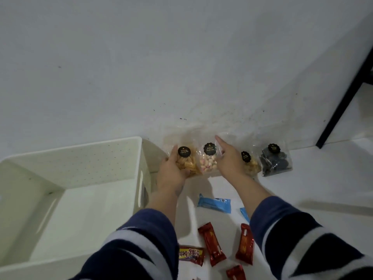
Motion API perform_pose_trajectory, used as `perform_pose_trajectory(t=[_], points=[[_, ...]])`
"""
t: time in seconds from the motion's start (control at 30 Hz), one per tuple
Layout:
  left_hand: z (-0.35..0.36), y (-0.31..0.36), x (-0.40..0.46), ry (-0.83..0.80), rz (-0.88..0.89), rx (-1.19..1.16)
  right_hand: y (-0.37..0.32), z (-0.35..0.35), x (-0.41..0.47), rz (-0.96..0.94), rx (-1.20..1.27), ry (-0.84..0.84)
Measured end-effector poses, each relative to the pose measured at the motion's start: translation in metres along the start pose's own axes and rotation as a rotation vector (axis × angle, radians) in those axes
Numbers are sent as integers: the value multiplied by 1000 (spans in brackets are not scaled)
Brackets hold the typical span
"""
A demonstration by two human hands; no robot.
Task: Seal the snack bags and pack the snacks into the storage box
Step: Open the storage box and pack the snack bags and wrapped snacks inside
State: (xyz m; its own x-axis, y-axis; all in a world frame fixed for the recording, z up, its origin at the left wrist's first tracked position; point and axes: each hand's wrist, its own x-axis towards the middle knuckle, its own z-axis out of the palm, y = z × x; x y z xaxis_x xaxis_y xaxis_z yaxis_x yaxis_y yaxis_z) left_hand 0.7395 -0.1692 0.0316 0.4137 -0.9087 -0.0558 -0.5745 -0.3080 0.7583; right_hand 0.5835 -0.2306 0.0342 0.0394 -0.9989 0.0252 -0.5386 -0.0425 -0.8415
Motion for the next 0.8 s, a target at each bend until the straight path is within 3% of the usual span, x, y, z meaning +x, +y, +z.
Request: perform_pose_trajectory(t=[0.2, 0.37, 0.57, 0.8], points=[[-57, 50, -23, 90, 152, 118, -67, -38, -28, -117, 37, 90], [-122, 60, -60, 106, 225, 55, -125, -58, -77, -195, 22, 148], [-224, 9, -115, 128, 229, -17, -185, -26, -156, -210, 60, 154], [-324, -88, -162, 139, 157, -120, -231, 59, -234, -150, 56, 43]])
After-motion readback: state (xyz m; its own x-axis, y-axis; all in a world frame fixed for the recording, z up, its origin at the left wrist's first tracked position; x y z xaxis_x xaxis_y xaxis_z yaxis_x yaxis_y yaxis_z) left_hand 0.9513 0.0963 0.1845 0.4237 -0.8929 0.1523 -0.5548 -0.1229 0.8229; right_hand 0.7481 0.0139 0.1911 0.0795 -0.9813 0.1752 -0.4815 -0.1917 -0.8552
